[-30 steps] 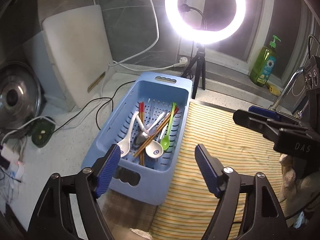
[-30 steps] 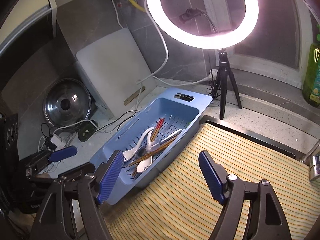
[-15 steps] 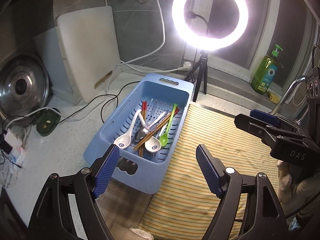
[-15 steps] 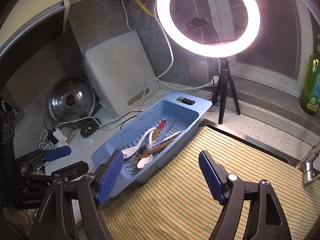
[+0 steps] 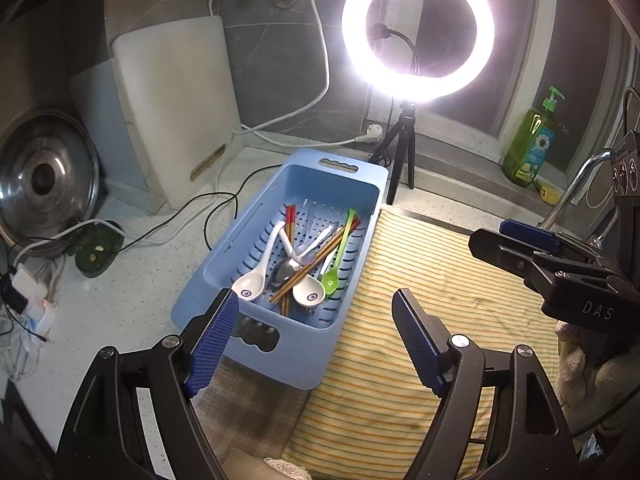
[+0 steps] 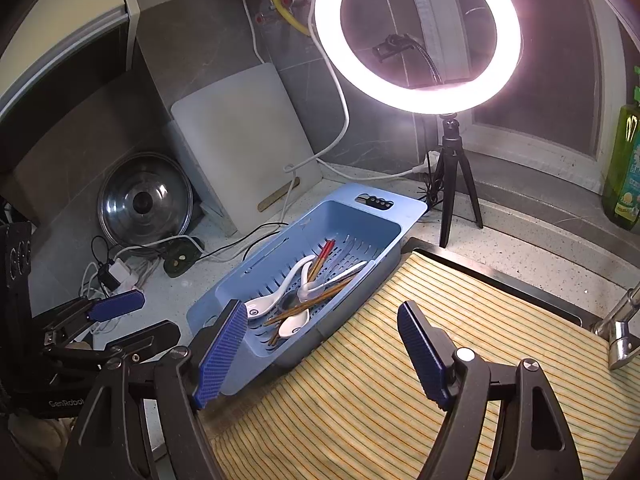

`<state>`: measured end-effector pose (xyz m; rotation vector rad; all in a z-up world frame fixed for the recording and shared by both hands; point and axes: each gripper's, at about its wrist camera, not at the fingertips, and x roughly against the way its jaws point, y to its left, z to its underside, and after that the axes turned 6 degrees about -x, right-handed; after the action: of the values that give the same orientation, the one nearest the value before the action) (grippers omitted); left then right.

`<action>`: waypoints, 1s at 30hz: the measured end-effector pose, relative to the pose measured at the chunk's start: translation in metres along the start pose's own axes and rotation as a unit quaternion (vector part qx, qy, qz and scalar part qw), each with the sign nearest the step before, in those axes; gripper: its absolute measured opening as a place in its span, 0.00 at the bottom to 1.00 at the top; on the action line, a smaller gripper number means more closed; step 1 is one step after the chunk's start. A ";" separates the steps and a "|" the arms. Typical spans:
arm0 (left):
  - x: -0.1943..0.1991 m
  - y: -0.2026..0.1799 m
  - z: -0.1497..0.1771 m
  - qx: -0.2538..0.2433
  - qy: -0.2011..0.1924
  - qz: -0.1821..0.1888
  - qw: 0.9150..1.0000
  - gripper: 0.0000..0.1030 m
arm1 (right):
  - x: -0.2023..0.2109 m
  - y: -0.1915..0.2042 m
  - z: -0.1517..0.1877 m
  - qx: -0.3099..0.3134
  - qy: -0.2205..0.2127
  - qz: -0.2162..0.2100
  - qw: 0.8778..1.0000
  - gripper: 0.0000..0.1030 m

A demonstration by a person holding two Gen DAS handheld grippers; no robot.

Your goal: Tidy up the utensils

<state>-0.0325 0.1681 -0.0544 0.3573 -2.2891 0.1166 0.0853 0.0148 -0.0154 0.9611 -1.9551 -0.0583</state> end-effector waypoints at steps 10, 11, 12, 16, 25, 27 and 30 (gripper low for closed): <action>0.002 -0.001 0.001 -0.001 0.002 0.000 1.000 0.77 | 0.002 0.002 0.003 -0.002 0.003 -0.001 1.000 0.72; 0.002 -0.001 0.001 -0.002 0.002 -0.001 1.000 0.77 | 0.002 0.002 0.003 -0.002 0.002 -0.001 1.000 0.72; 0.002 -0.001 0.002 -0.003 0.002 -0.003 1.000 0.77 | 0.003 0.003 0.004 -0.002 0.002 -0.001 1.000 0.72; 0.004 -0.002 0.003 -0.003 0.002 -0.003 1.000 0.77 | 0.004 0.004 0.006 -0.003 0.002 -0.003 1.000 0.72; 0.005 -0.003 0.005 -0.002 0.004 -0.004 1.000 0.77 | 0.005 0.003 0.008 -0.010 0.007 -0.003 1.000 0.72; 0.005 -0.003 0.005 -0.002 0.005 -0.004 1.000 0.77 | 0.005 0.002 0.008 -0.010 0.008 -0.002 1.000 0.72; 0.005 -0.008 0.005 -0.009 0.003 -0.008 1.000 0.78 | 0.004 0.000 0.010 -0.011 0.012 -0.001 1.000 0.72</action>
<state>-0.0372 0.1586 -0.0546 0.3661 -2.2786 0.0889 0.0769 0.0087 -0.0180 0.9441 -1.9274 -0.0694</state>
